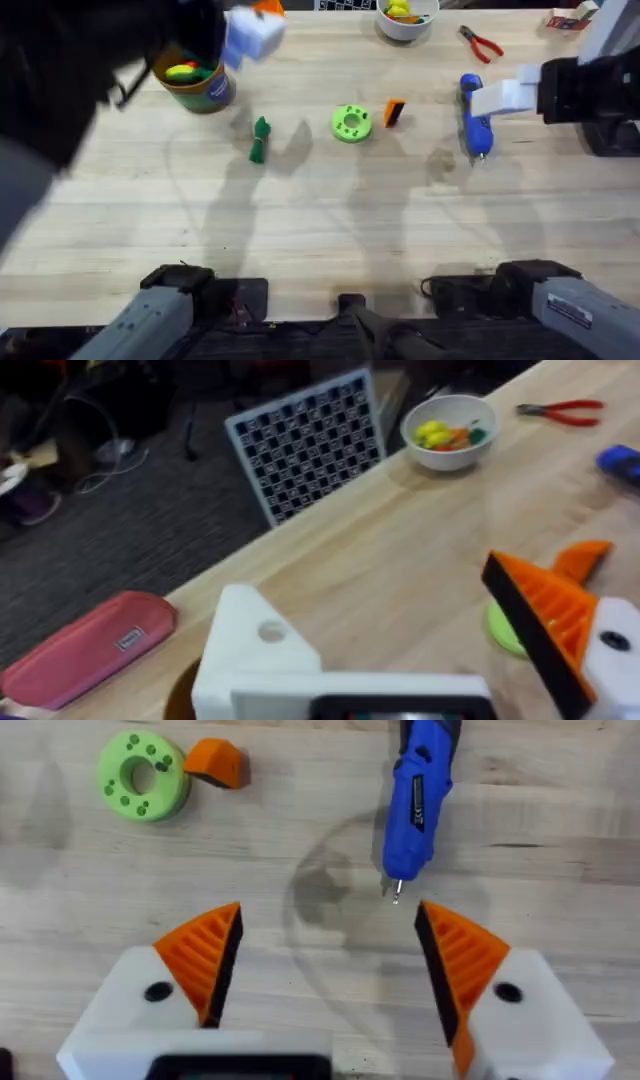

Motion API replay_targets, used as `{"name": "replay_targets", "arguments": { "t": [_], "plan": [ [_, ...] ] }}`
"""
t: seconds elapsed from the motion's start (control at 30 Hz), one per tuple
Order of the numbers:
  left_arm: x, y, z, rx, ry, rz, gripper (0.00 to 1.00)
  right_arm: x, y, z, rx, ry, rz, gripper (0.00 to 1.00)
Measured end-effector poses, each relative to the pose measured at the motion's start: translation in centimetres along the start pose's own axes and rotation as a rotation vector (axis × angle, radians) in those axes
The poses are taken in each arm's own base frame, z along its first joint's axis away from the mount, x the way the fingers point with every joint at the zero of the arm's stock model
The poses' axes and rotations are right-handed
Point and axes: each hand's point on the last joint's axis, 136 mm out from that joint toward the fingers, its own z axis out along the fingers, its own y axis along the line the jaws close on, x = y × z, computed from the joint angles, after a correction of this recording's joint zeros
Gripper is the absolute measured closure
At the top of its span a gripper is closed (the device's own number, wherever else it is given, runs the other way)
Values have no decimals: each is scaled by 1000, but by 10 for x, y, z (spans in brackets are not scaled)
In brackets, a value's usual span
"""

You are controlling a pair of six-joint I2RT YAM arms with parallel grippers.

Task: Pick up the gripper from the table and insert it into the empty holder that is missing its gripper. Then pick up a screw, insert it into the mounting hole, and use the screwdriver to tighten it. Finally, clean up the table by picking up the vegetable and placing it into the bucket.

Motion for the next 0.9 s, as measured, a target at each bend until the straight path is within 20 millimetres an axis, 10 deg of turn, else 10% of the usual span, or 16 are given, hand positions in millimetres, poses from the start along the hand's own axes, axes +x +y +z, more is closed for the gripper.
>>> {"name": "replay_targets", "arguments": {
  "t": [0.43, 0.9],
  "plan": [
    [39, -79, -54, 99, -429, 174, 15, 0, 0, 0, 0, 0, 0, 7],
    [68, -80, -84, -3, -637, -81, 16, 0, 0, 0, 0, 0, 0, 9]
  ]
}}
